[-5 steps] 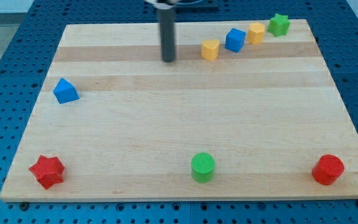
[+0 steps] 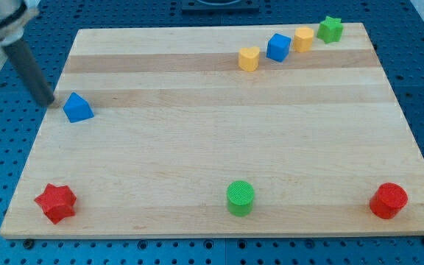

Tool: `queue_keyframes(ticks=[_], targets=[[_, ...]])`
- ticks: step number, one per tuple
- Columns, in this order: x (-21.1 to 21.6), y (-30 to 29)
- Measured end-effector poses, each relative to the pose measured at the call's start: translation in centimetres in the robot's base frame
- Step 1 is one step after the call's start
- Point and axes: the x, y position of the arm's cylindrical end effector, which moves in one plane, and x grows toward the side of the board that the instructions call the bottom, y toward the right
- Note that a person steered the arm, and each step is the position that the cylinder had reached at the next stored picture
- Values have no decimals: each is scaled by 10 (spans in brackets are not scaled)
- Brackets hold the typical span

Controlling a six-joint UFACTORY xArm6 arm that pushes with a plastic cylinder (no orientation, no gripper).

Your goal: Move your arm towards left side of blue triangle

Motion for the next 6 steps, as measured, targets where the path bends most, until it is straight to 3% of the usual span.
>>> queue_keyframes(ticks=[1,3,6], targets=[[28,0],[-15,19],[0,143]])
